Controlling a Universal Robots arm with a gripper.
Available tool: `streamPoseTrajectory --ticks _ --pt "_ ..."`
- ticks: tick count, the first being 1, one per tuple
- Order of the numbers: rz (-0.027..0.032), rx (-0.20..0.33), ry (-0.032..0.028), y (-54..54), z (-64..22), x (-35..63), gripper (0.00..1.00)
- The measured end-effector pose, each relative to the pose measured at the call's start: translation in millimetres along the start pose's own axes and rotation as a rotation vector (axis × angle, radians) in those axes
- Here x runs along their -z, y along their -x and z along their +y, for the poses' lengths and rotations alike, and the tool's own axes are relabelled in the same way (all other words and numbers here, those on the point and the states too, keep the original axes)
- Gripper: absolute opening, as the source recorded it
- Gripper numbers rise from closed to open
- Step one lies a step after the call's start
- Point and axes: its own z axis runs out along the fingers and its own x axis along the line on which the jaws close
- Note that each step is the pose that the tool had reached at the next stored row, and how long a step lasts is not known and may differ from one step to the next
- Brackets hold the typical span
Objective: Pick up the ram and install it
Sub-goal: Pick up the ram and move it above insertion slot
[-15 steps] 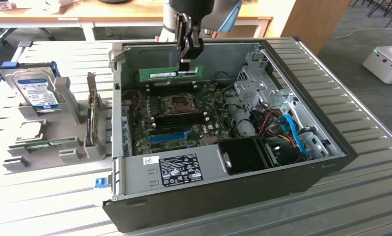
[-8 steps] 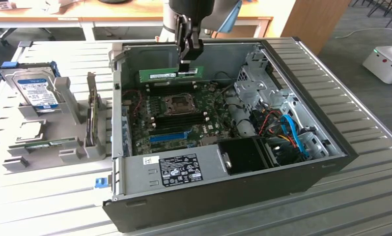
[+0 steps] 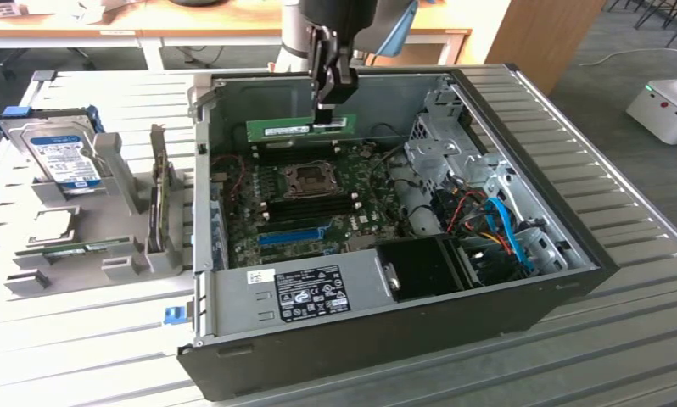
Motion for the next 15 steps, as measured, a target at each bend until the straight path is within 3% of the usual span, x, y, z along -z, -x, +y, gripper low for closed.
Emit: streamPoseTrajectory --ticks 8,15 --pt "0.0001 0.000 0.0000 -0.1 -10.3 0.2 0.12" --pt "-0.0001 0.000 0.0000 0.0 -10.8 -0.8 0.12"
